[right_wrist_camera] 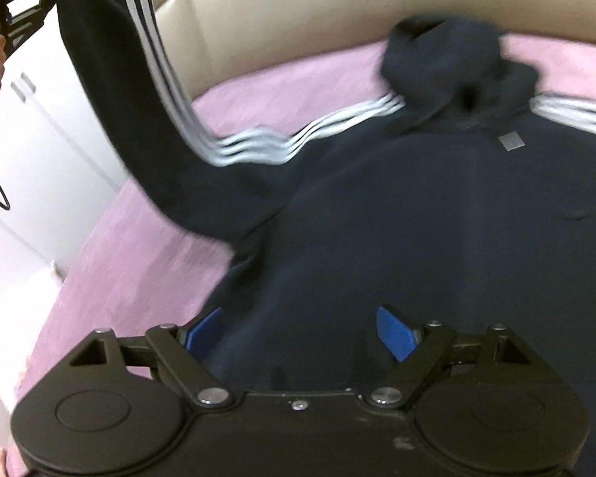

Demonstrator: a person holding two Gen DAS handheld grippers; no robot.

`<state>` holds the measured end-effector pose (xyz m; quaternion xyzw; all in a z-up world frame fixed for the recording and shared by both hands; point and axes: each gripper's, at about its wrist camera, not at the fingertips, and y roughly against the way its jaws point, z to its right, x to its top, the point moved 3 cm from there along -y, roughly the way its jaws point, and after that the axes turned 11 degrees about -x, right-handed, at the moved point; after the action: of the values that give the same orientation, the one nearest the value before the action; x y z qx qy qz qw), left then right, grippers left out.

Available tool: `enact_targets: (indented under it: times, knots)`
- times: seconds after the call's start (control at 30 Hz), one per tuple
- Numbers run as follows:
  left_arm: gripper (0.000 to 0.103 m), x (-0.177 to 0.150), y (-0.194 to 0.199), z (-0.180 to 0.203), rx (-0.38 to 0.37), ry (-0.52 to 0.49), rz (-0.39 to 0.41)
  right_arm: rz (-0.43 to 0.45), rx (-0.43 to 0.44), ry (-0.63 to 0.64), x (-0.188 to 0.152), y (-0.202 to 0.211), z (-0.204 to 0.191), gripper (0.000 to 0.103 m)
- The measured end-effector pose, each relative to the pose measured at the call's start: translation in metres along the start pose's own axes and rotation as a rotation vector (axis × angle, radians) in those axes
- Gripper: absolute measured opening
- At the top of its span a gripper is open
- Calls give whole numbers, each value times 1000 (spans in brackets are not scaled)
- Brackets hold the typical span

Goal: Fold large clothes

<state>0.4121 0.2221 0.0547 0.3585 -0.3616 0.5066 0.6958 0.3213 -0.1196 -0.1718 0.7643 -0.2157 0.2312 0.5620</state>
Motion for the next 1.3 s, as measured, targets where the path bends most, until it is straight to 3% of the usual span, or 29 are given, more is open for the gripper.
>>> enact_targets:
  times: [0.17,0.27,0.4,0.5,0.63,0.73,0.77,0.8,0.87,0.97,1.07,1.17,1.3]
  knots:
    - [6,-47,-34,90,-193,-29,-32,34,-53,-188,-11,27,81,101]
    - [6,-95,-55,137,-304,-53,-65,71,-65,-308,-23,38,125,101]
    - [6,-175,-91,183,-403,-84,-129,113,-144,-417,-40,47,177,101]
    - [6,-247,-118,208,-397,-136,-206,91,-232,-458,-49,46,212,101]
    - [8,-335,-151,213,-382,-127,-380,114,-270,-522,-50,55,245,101]
    - [17,-378,-165,211,-388,-84,-509,146,-280,-524,-38,60,256,101]
    - [26,-388,-166,211,-399,-83,-541,158,-277,-520,-31,61,256,101]
    - [33,-396,-168,212,-414,-78,-587,173,-272,-517,-24,62,256,101]
    - [57,-404,-160,204,-493,-32,-696,203,-263,-501,-6,62,252,101]
    - [69,-413,-139,201,-631,-25,-849,232,-241,-432,28,52,236,102]
    - [73,-408,-112,200,-724,-70,-919,240,-203,-317,62,25,205,102]
    - [80,-387,-87,179,-694,-81,-903,183,-237,-159,81,-10,168,102]
    - [80,-358,-73,145,-473,-116,-799,78,-354,69,83,-71,120,102]
